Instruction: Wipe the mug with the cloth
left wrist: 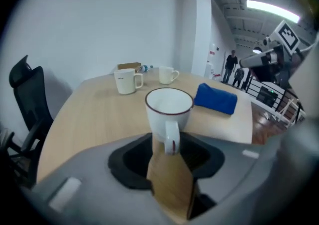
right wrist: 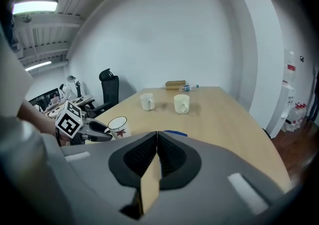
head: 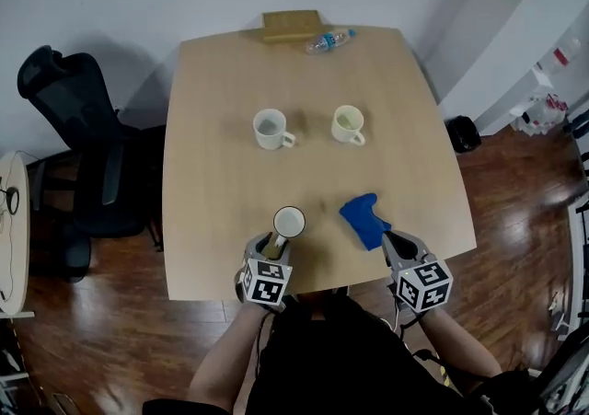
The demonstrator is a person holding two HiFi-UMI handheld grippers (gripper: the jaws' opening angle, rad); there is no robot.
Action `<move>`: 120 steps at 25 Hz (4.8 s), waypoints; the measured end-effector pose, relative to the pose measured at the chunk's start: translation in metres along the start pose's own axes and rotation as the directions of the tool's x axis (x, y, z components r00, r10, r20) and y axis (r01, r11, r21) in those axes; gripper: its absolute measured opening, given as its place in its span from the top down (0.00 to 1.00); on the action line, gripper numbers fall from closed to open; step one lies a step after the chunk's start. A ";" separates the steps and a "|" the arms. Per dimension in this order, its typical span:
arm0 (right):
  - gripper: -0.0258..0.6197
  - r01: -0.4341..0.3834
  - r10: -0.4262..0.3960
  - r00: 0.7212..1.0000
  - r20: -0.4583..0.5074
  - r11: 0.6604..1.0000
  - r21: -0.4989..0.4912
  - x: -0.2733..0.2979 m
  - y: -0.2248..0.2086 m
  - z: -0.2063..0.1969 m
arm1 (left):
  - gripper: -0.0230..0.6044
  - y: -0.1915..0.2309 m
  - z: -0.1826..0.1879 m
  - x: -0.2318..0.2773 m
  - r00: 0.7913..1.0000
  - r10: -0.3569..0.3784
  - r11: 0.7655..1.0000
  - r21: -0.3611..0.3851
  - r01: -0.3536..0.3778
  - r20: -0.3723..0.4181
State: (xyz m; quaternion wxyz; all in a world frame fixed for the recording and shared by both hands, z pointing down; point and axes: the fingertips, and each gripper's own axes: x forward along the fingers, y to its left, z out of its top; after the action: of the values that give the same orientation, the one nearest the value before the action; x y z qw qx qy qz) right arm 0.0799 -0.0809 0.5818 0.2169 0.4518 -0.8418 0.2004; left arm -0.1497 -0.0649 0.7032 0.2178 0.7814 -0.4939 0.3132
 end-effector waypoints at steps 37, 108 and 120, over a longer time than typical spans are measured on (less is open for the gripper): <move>0.76 -0.224 0.208 0.970 -0.122 0.965 -0.138 0.113 -0.014 -0.015 | 0.87 -0.027 0.097 -0.053 0.966 -0.011 0.995 -0.088 0.035 0.257; 0.76 0.239 0.536 0.513 0.671 0.661 -0.711 -0.142 0.149 0.309 | 0.87 -0.065 0.359 -0.242 0.417 -0.231 0.760 -0.105 0.641 0.879; 0.76 0.213 0.625 0.563 0.540 0.522 -0.826 -0.145 0.164 0.295 | 0.87 -0.089 0.340 -0.249 0.374 -0.355 0.702 -0.020 0.712 0.857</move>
State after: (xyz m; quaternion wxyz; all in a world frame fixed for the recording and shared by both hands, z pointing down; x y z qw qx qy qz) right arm -0.0409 -0.0567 0.2355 -0.0292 0.2105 -0.8838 -0.4169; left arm -0.0547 -0.0903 0.2841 0.2108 0.8906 -0.2989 -0.2702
